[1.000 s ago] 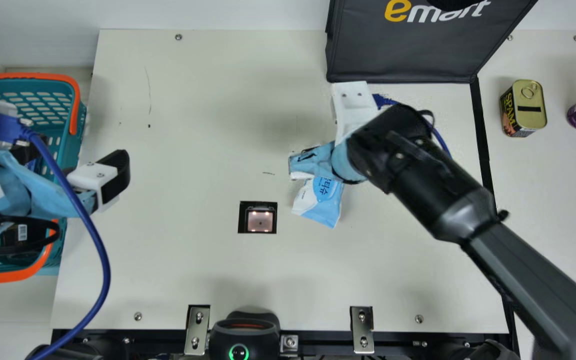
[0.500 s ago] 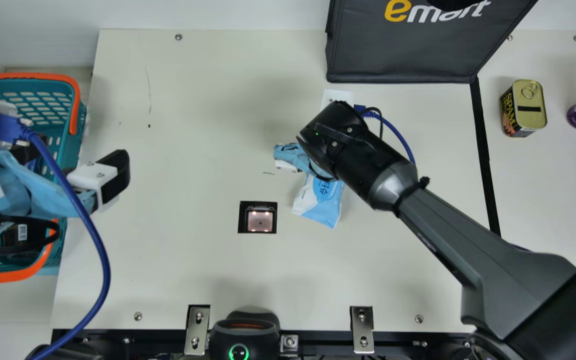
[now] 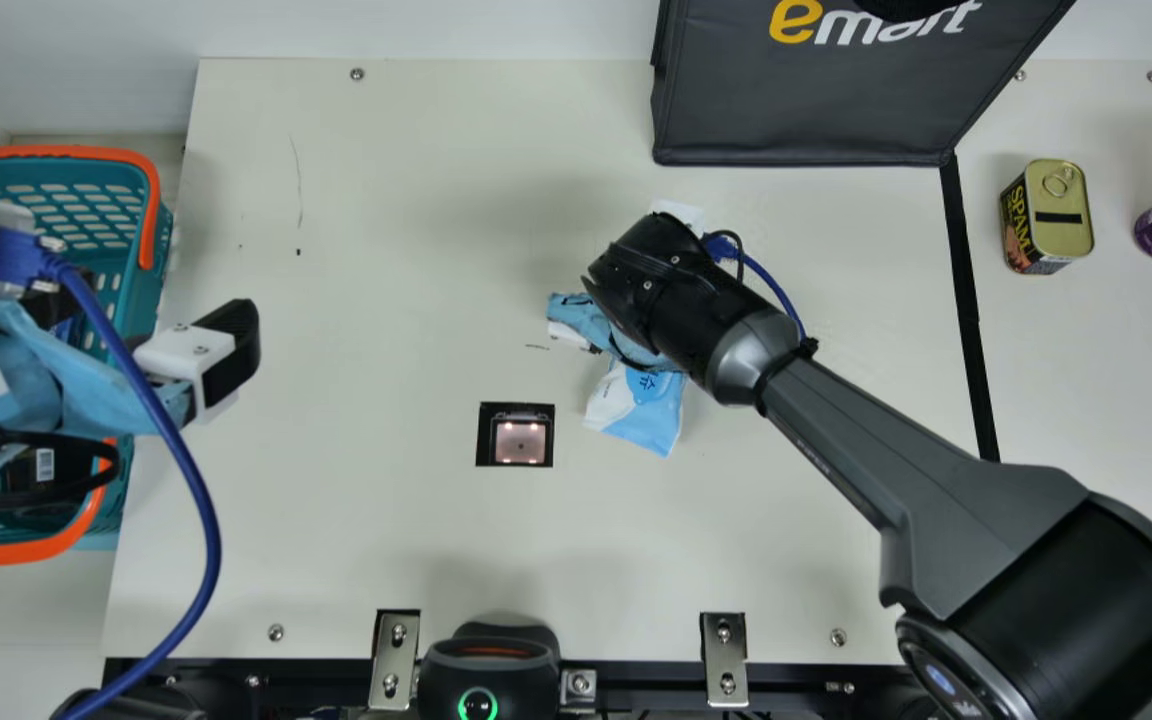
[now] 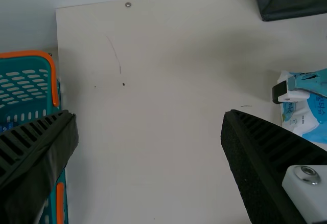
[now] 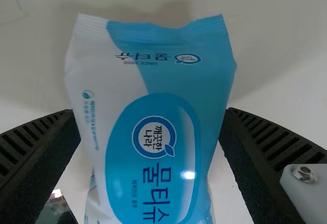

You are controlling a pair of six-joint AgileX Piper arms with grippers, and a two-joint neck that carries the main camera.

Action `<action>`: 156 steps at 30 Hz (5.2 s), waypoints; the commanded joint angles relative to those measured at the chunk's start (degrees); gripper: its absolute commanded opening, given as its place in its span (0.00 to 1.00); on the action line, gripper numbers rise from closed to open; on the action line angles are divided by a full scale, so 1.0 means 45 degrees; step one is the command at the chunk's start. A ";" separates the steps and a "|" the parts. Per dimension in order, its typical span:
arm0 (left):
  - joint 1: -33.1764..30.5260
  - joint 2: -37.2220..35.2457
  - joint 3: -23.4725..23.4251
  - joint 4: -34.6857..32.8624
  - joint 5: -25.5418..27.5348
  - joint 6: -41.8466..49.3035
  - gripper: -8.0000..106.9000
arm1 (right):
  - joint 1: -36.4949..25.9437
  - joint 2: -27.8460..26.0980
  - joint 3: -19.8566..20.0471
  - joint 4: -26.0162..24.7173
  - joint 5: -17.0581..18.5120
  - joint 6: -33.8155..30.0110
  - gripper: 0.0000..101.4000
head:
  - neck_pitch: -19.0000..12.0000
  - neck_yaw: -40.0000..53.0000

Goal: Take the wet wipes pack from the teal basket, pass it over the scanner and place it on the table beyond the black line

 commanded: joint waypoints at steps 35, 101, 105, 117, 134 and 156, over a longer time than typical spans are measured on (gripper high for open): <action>0.0000 0.0000 0.0000 0.0000 0.0000 0.0000 0.85 | -0.0060 -0.0809 0.0296 0.0453 -0.0204 -0.0162 0.00 | -0.0369 -0.0019; 0.0000 0.0000 0.0000 0.0000 0.0000 0.0000 0.85 | -1.6806 -0.5302 0.3382 0.3925 -0.1070 -1.9569 0.00 | -0.0369 -0.4464; 0.0000 0.0000 0.0000 0.0000 0.0000 0.0000 0.85 | -1.7526 -0.4821 0.3112 0.3759 -0.1503 -2.0534 0.00 | -0.0369 -0.4464; 0.0000 0.0000 0.0000 0.0000 0.0000 0.0000 0.85 | -1.8875 -0.3061 0.2287 0.4115 -0.2933 -2.3106 0.00 | -0.0369 -0.4464; 0.0000 0.0000 0.0000 0.0000 0.0000 0.0000 0.85 | -2.0126 -0.0461 -0.0105 0.5515 -0.2824 -2.6697 0.00 | -0.0369 -0.4464; 0.0000 0.0000 0.0000 0.0000 0.0000 0.0000 0.85 | -2.0069 0.0731 -0.0855 0.6266 -0.2893 -2.7606 0.49 | -0.0369 -0.4464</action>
